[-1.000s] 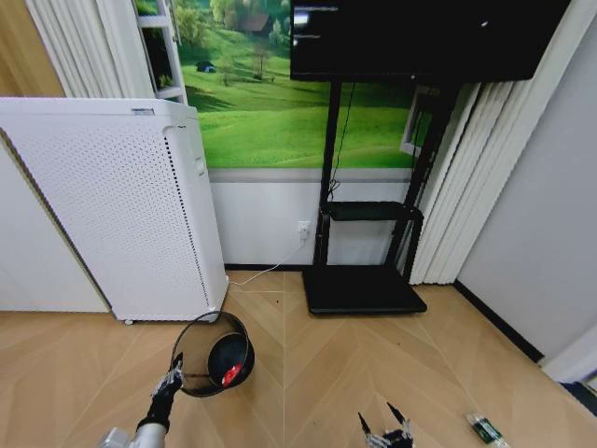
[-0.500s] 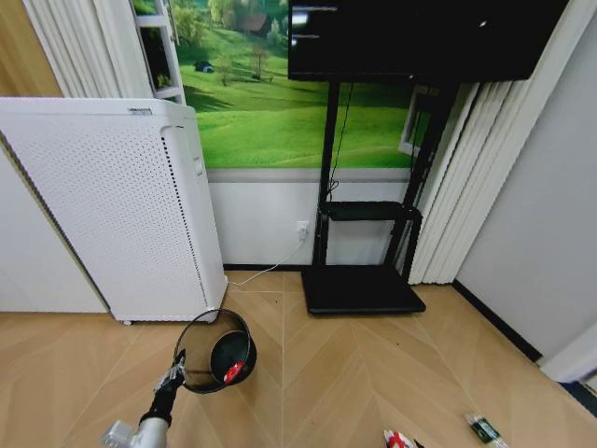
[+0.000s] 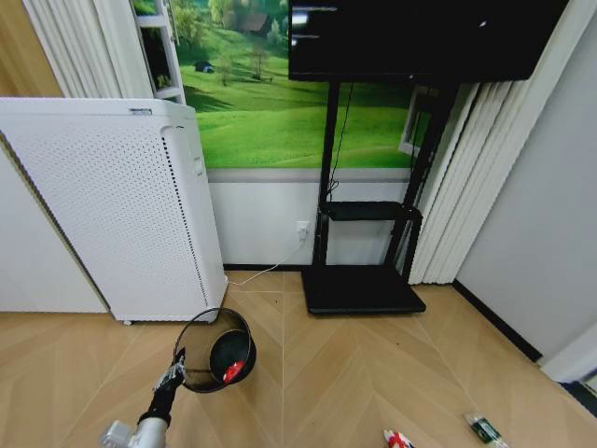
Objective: Pick up the trash bin and place the garbage on the floor into it.
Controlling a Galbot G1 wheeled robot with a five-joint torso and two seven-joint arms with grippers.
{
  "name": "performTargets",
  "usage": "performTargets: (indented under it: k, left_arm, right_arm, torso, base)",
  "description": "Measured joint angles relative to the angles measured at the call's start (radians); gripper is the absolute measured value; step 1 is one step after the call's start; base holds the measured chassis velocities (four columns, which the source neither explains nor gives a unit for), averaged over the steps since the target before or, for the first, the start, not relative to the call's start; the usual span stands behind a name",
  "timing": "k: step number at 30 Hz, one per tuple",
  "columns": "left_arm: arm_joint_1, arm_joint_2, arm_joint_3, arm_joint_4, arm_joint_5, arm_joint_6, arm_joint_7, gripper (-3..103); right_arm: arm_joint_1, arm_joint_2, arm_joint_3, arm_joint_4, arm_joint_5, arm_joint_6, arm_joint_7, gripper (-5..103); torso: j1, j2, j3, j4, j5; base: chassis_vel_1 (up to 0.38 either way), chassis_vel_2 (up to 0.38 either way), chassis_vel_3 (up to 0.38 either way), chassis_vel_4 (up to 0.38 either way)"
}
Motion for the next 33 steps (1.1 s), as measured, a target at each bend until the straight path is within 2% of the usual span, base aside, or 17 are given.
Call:
performTargets:
  k: [4, 6, 11, 14, 15, 17, 19, 20, 21, 22, 23, 25, 26, 27, 31, 33]
  left_arm:
    - [0.002, -0.002, 0.000, -0.001, 0.000, 0.000, 0.000, 7]
    - [0.005, -0.005, -0.001, -0.009, -0.002, 0.001, -0.003, 7]
    - [0.006, -0.007, -0.002, -0.011, -0.003, 0.001, -0.004, 7]
    - [0.006, -0.007, -0.002, -0.009, -0.003, 0.001, -0.004, 7]
    - [0.006, -0.007, -0.002, -0.009, -0.003, 0.001, -0.004, 7]
    - [0.005, -0.008, -0.003, -0.008, -0.002, 0.001, -0.004, 7]
    - [0.004, -0.009, -0.003, -0.008, -0.002, 0.001, -0.004, 7]
    - [0.004, -0.009, -0.002, -0.007, -0.002, 0.001, -0.004, 7]
    - [0.003, -0.010, -0.002, -0.006, -0.002, 0.001, -0.004, 7]
    - [0.003, -0.010, -0.002, -0.006, -0.002, 0.001, -0.004, 7]
    - [0.002, -0.010, -0.001, -0.005, -0.001, 0.001, -0.004, 7]
    - [0.002, -0.010, 0.000, -0.004, 0.000, 0.002, -0.004, 7]
    - [0.001, -0.010, 0.001, -0.002, 0.001, 0.002, -0.004, 7]
    - [-0.002, -0.010, 0.002, 0.000, 0.001, 0.002, -0.003, 7]
    - [-0.010, -0.008, 0.007, 0.009, 0.008, 0.003, -0.002, 7]
    - [-0.021, 0.003, 0.015, 0.020, 0.021, 0.005, 0.002, 7]
  right_arm:
    - [0.009, 0.002, 0.002, -0.014, -0.027, -0.002, 0.013, 77]
    - [0.028, 0.010, -0.004, -0.040, -0.071, -0.005, 0.024, 73]
    - [0.035, 0.014, -0.004, -0.047, -0.092, -0.005, 0.024, 65]
    - [0.032, 0.015, -0.004, -0.045, -0.092, -0.005, 0.024, 48]
    - [0.032, 0.015, -0.004, -0.045, -0.092, -0.005, 0.024, 48]
    - [0.027, 0.014, -0.004, -0.044, -0.092, -0.002, 0.021, 37]
    - [0.027, 0.014, -0.004, -0.044, -0.095, 0.003, 0.020, 37]
    - [0.027, 0.014, -0.002, -0.047, -0.108, 0.016, 0.019, 33]
    - [0.027, 0.016, 0.002, -0.048, -0.127, 0.031, 0.018, 22]
    - [0.027, 0.016, 0.002, -0.048, -0.127, 0.031, 0.018, 22]
    - [0.023, 0.017, 0.003, -0.044, -0.130, 0.036, 0.017, 18]
    - [0.018, 0.018, 0.004, -0.039, -0.129, 0.038, 0.017, 18]
    - [0.014, 0.020, 0.005, -0.034, -0.123, 0.043, 0.017, 12]
    - [0.013, 0.021, 0.006, -0.031, -0.117, 0.050, 0.021, 10]
    - [0.000, 0.025, 0.010, -0.011, -0.084, 0.067, 0.025, 10]
    - [-0.017, 0.024, 0.010, 0.017, -0.037, 0.101, 0.014, 10]
  torso:
    - [0.000, 0.000, 0.000, 0.0001, 0.0000]
    - [0.000, 0.000, 0.000, 0.0000, 0.0001]
    - [0.000, 0.000, 0.000, 0.0002, 0.0000]
    - [0.000, 0.000, 0.000, 0.0001, 0.0000]
    - [0.000, 0.000, 0.000, 0.0001, 0.0000]
    - [0.000, 0.000, 0.000, 0.0001, 0.0000]
    - [0.000, 0.000, 0.000, 0.0000, 0.0000]
    - [0.000, 0.000, 0.000, 0.0000, 0.0000]
    - [0.000, 0.000, 0.000, 0.0001, 0.0000]
    - [0.000, 0.000, 0.000, 0.0001, 0.0000]
    - [0.000, 0.000, 0.000, 0.0001, 0.0000]
    - [0.000, 0.000, 0.000, 0.0001, 0.0000]
    - [0.000, 0.000, 0.000, 0.0000, 0.0001]
    - [0.000, 0.000, 0.000, 0.0001, 0.0000]
    - [0.000, 0.000, 0.000, 0.0002, 0.0001]
    - [0.000, 0.000, 0.000, 0.0001, 0.0000]
  base:
    - [0.000, 0.000, 0.000, 0.000]
    - [0.000, 0.000, 0.000, 0.000]
    - [0.000, 0.000, 0.000, 0.000]
    - [0.000, 0.000, 0.000, 0.000]
    - [0.000, 0.000, 0.000, 0.000]
    - [0.000, 0.000, 0.000, 0.000]
    - [0.000, 0.000, 0.000, 0.000]
    - [0.000, 0.000, 0.000, 0.000]
    - [0.000, 0.000, 0.000, 0.000]
    - [0.000, 0.000, 0.000, 0.000]
    - [0.000, 0.000, 0.000, 0.000]
    - [0.000, 0.000, 0.000, 0.000]
    - [0.000, 0.000, 0.000, 0.000]
    - [0.000, 0.000, 0.000, 0.000]
    - [0.000, 0.000, 0.000, 0.000]
    - [0.000, 0.000, 0.000, 0.000]
